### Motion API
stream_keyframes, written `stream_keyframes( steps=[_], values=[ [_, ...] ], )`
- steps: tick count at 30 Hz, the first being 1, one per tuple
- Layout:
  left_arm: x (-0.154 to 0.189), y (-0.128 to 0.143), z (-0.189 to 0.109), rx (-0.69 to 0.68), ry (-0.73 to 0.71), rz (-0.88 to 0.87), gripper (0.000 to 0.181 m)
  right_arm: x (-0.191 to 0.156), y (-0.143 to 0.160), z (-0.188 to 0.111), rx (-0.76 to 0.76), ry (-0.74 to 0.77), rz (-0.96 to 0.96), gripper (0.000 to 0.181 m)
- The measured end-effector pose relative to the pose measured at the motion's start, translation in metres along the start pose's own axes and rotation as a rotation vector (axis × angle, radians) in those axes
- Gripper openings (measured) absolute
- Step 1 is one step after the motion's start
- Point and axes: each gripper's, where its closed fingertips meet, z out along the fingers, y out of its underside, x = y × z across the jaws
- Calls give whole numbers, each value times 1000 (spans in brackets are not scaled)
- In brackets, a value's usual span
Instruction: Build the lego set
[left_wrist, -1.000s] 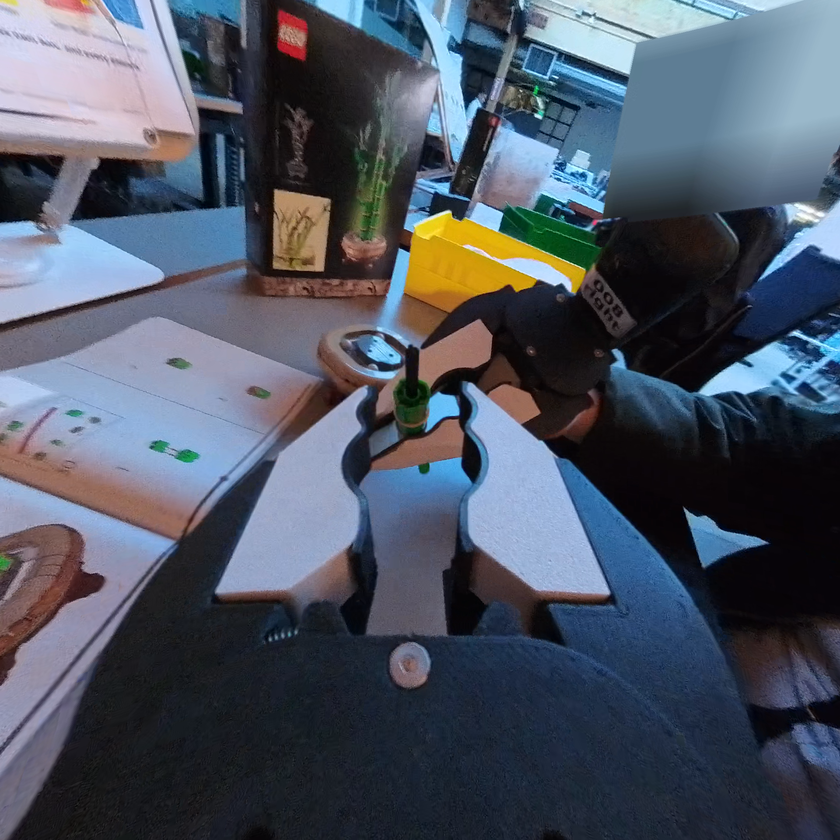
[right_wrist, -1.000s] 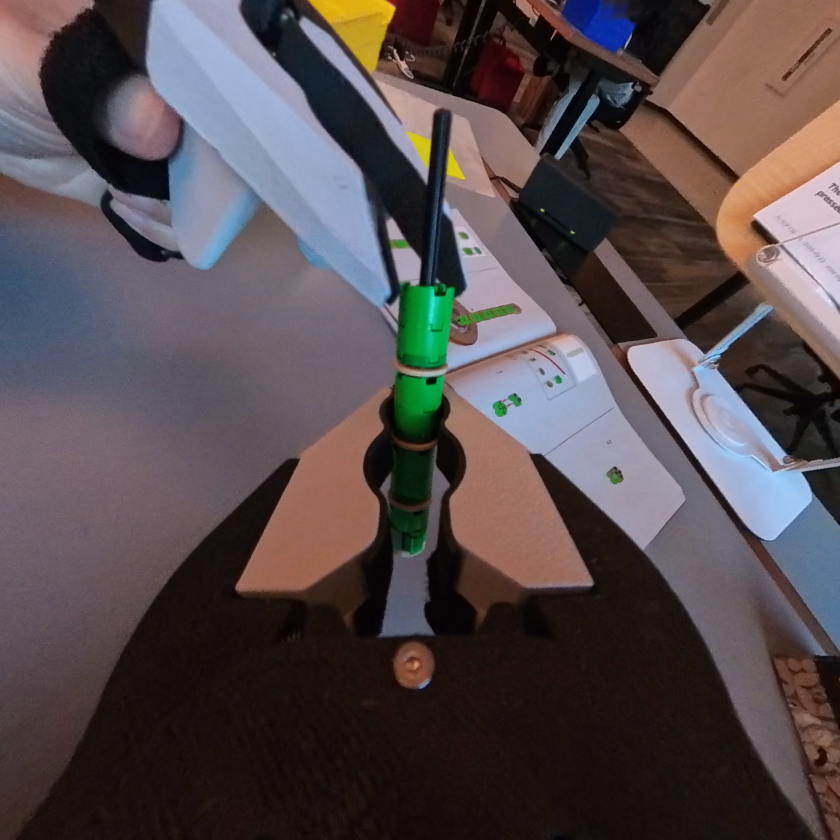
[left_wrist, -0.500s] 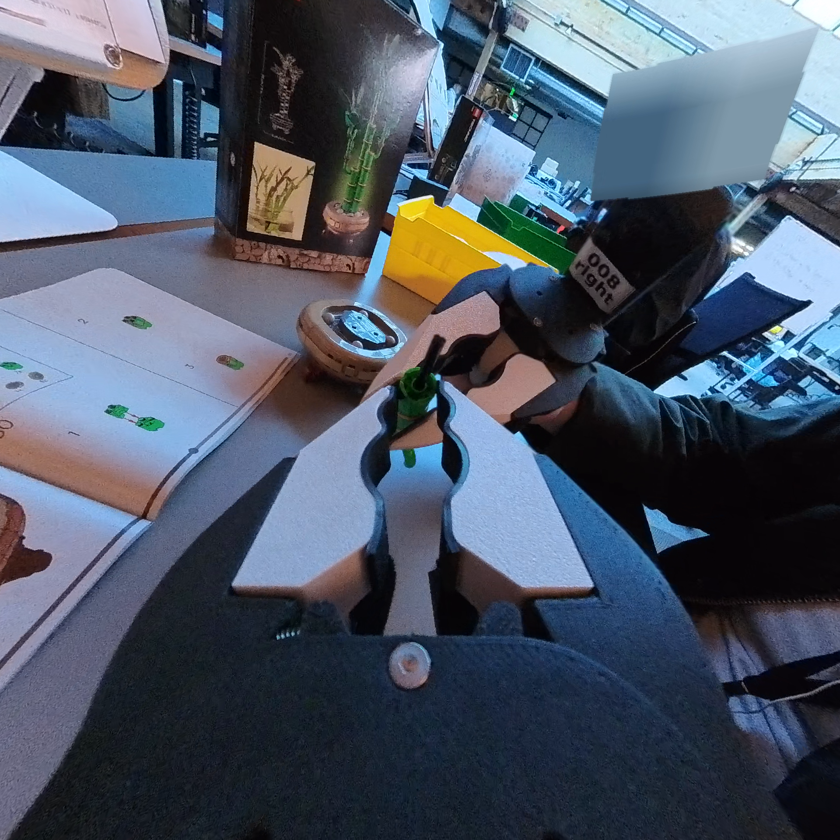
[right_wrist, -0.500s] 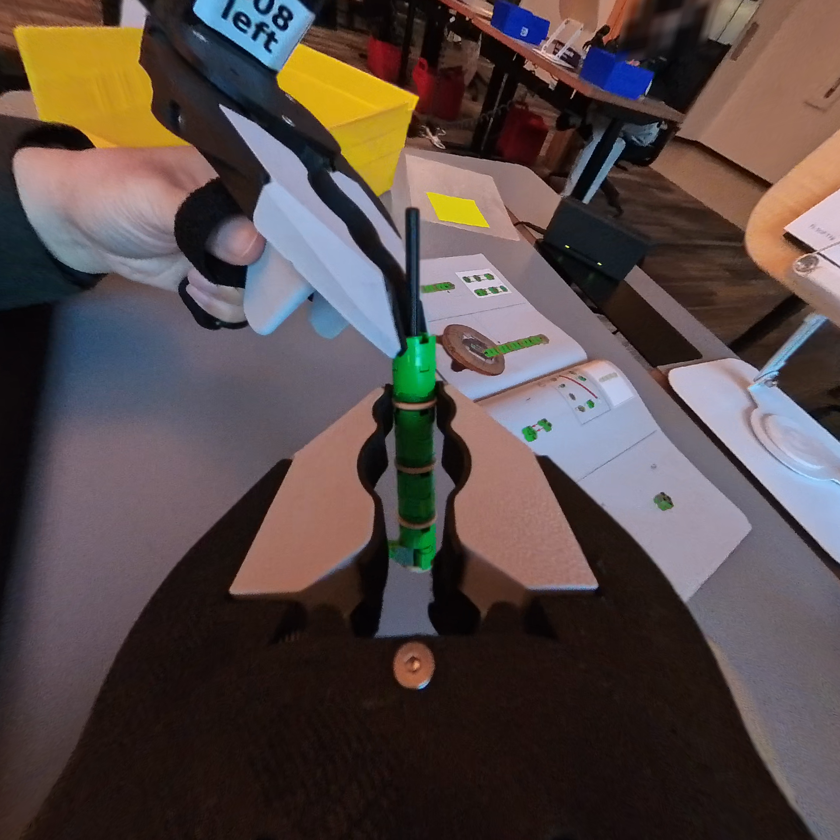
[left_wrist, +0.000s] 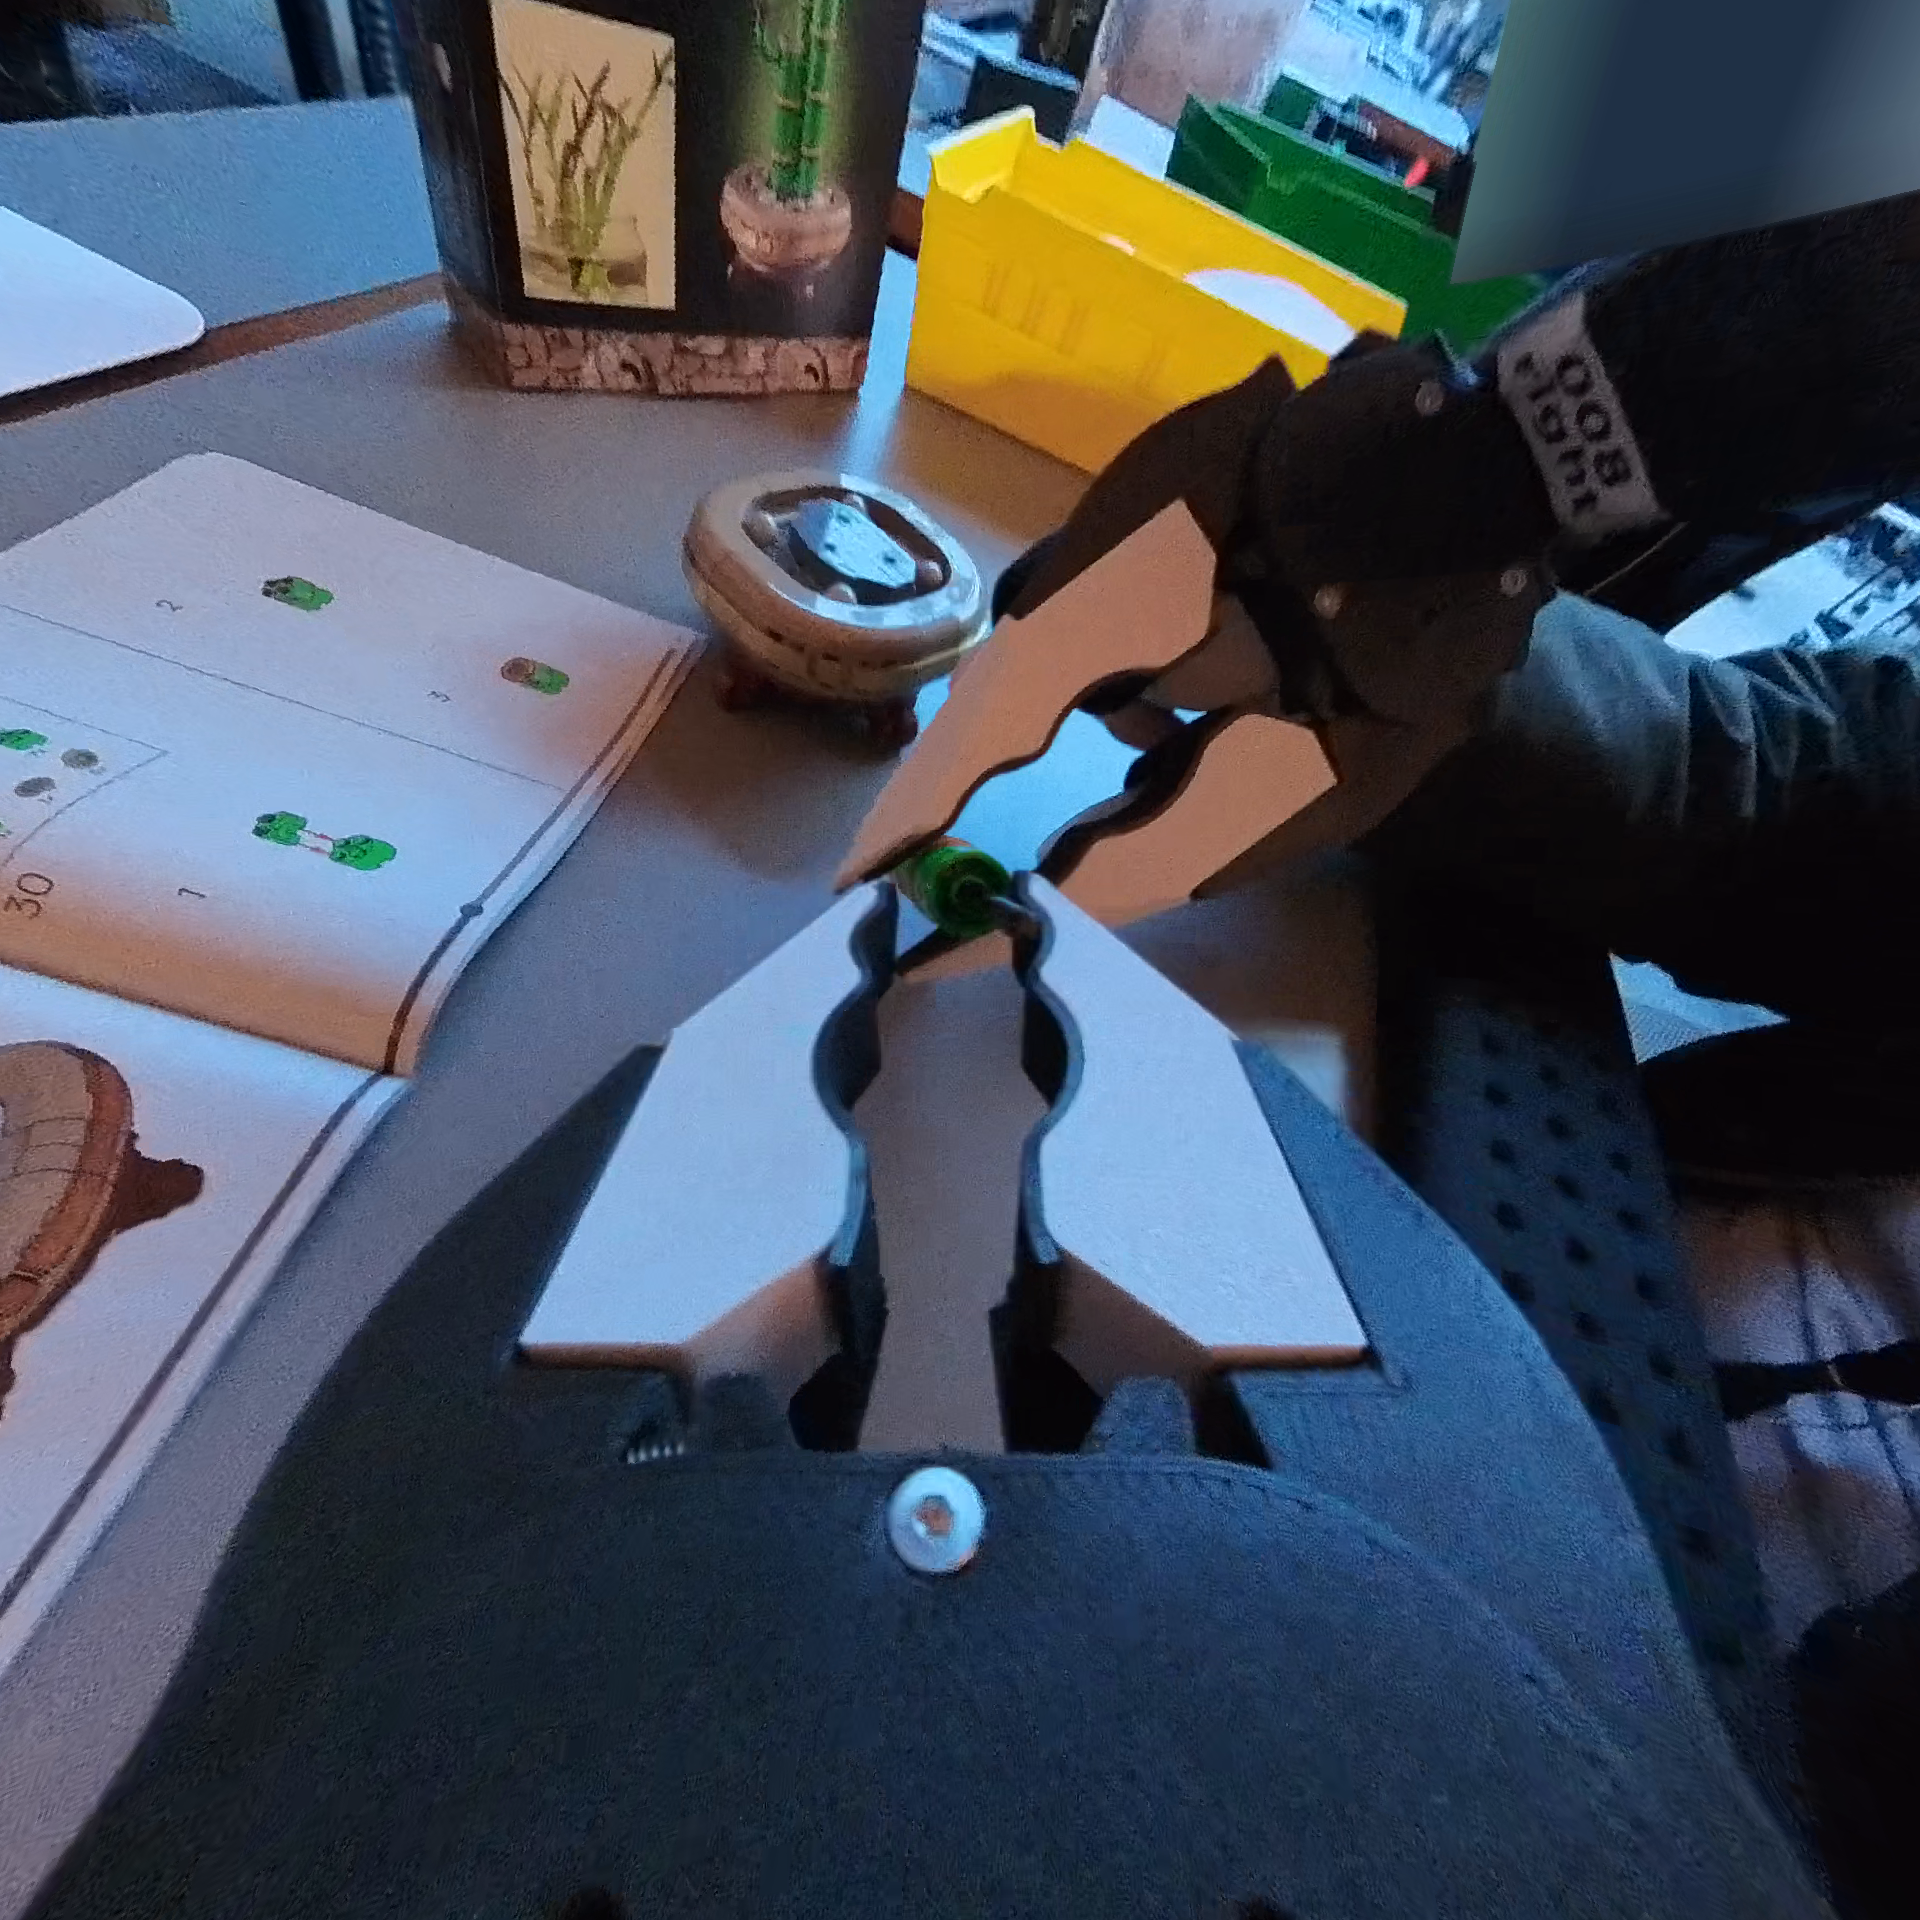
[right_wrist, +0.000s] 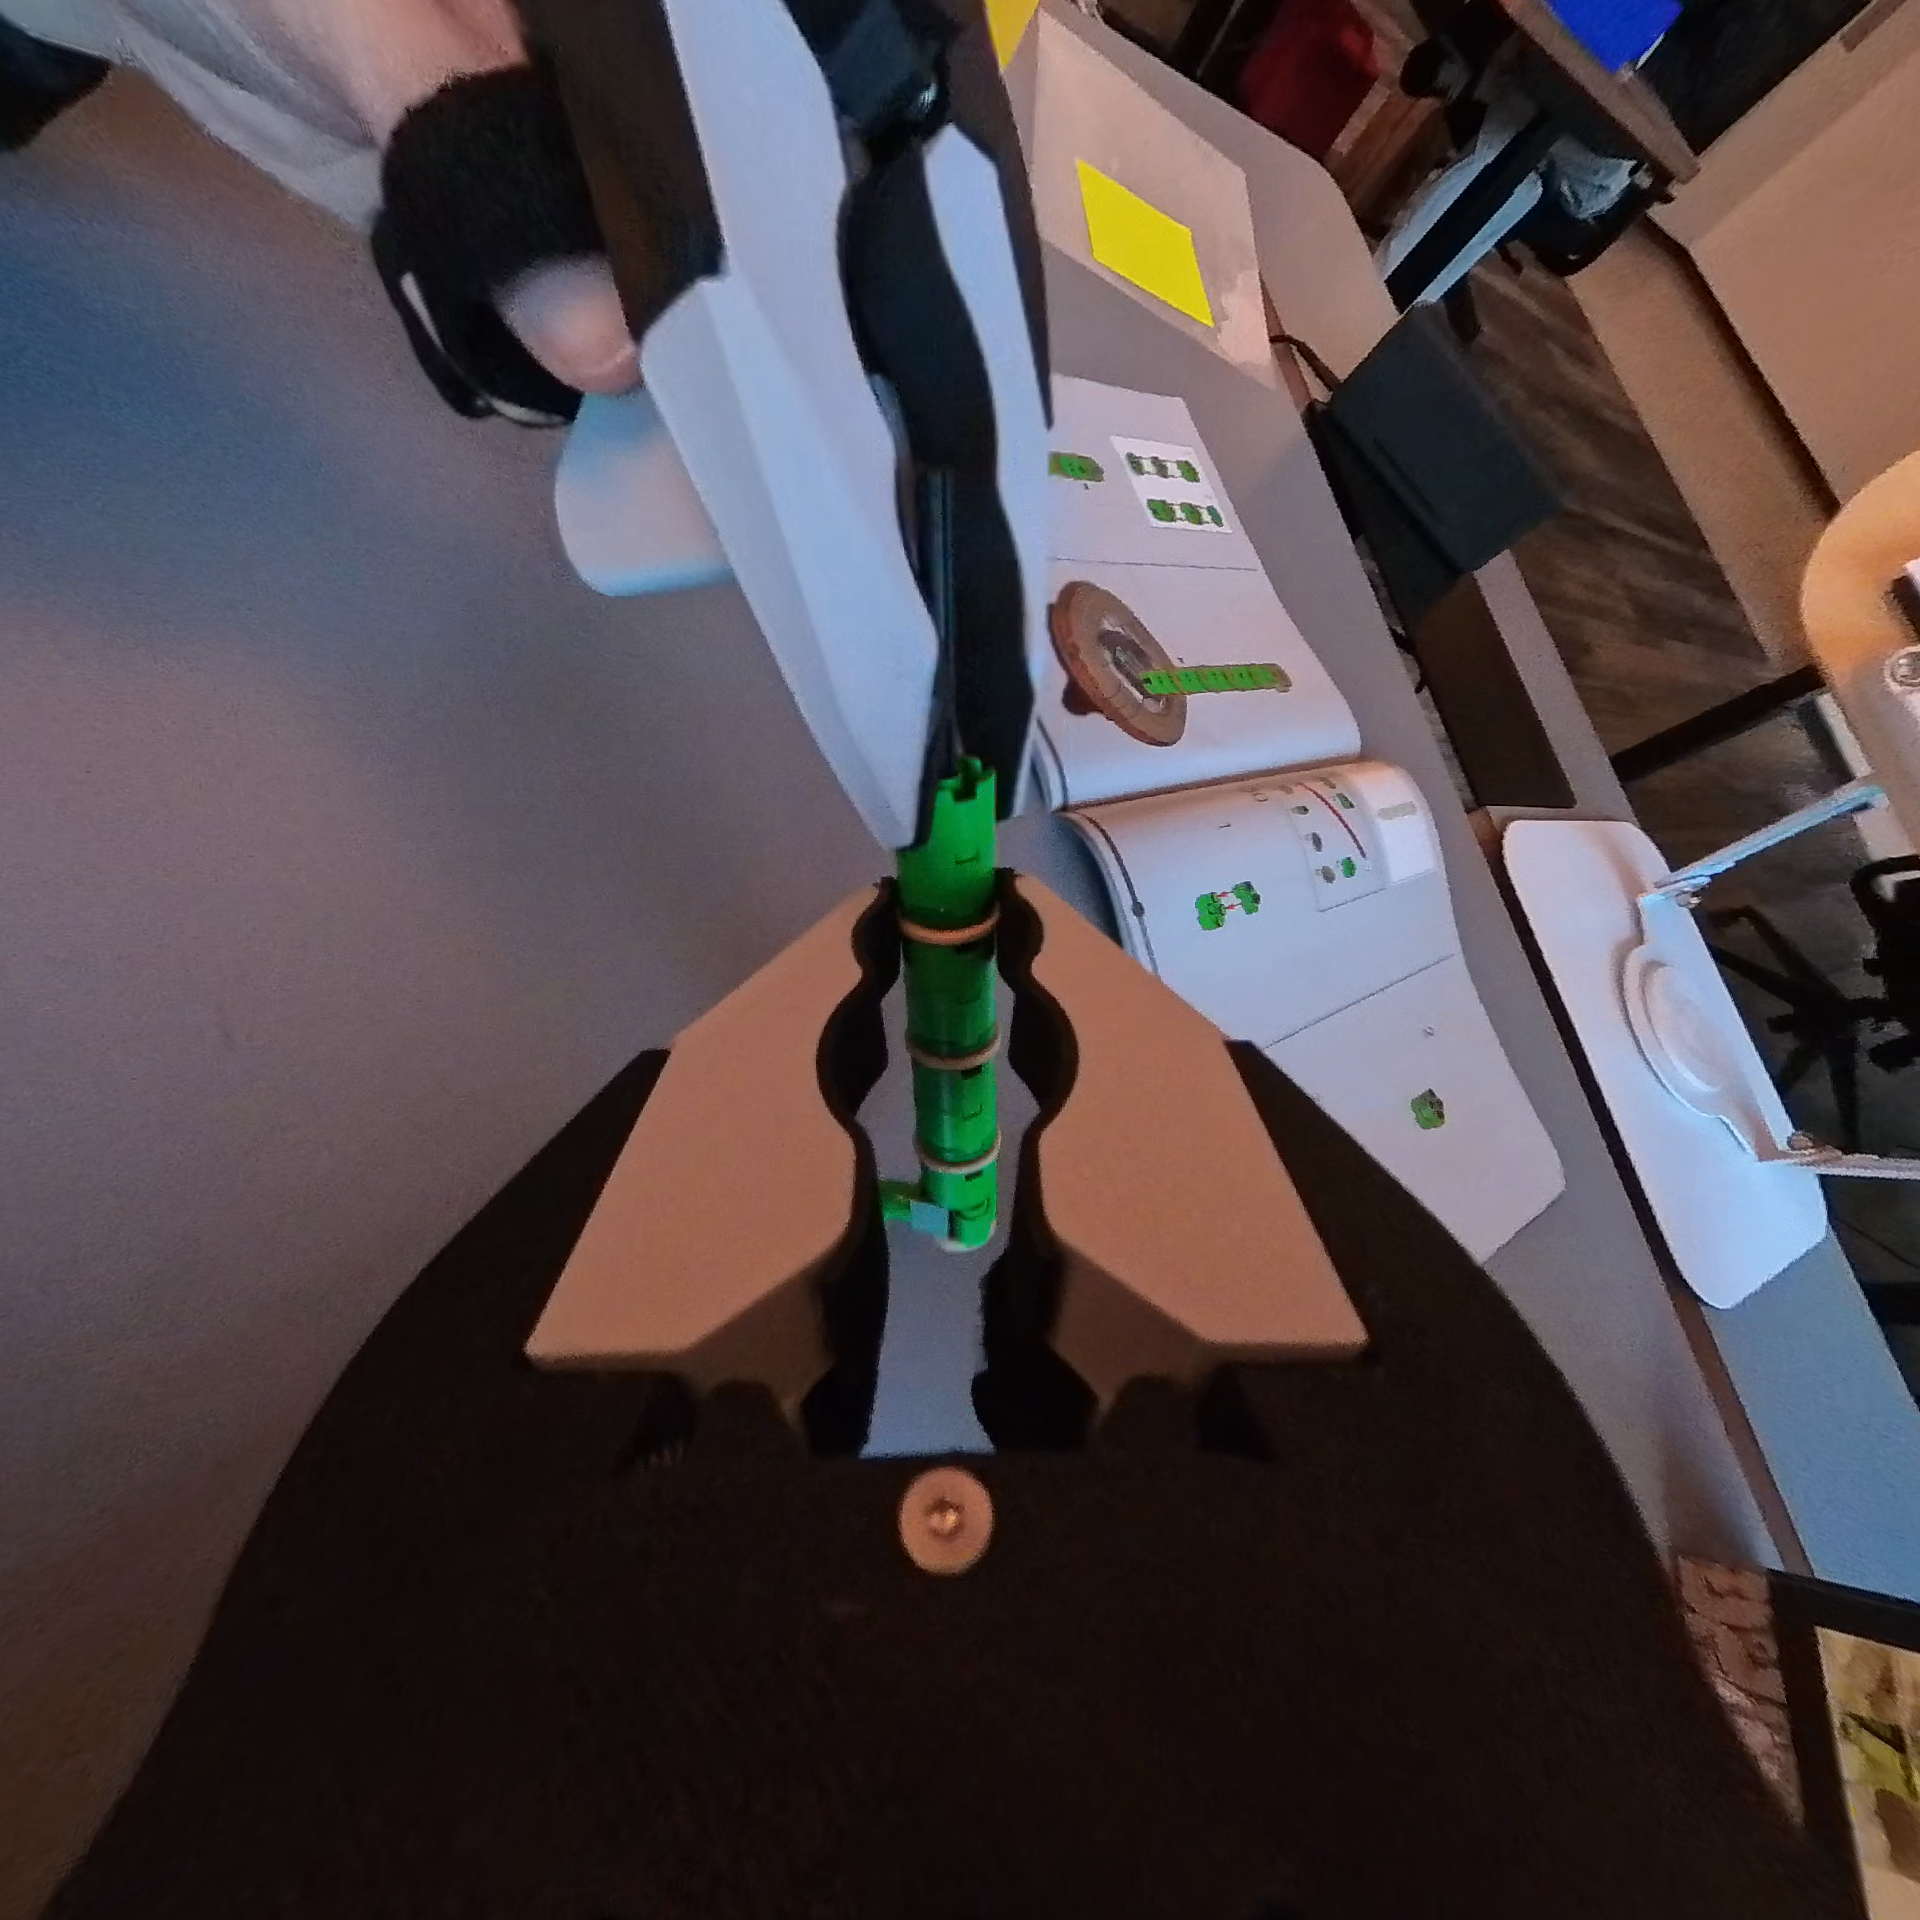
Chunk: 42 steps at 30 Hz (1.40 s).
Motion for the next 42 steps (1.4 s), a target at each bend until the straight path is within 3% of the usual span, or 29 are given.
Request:
stream_keyframes(
  steps=[13,18,24,32,37,42],
  values=[
    [-13,20,3,-71,16,-103,15,-7,2,4,81,-87,79,15],
    [-11,22,4,-62,48,-151,21,-11,0,3,88,-109,68,14],
    [-9,31,8,-103,67,-153,15,-16,6,4,56,-141,46,14],
    [-7,34,11,-106,112,-248,15,-20,10,4,40,-181,44,14],
    [4,27,10,-67,219,-331,15,-21,5,-9,100,-229,13,14],
    [9,24,9,-67,234,-306,15,-22,1,-16,125,-247,3,14]
  ],
)
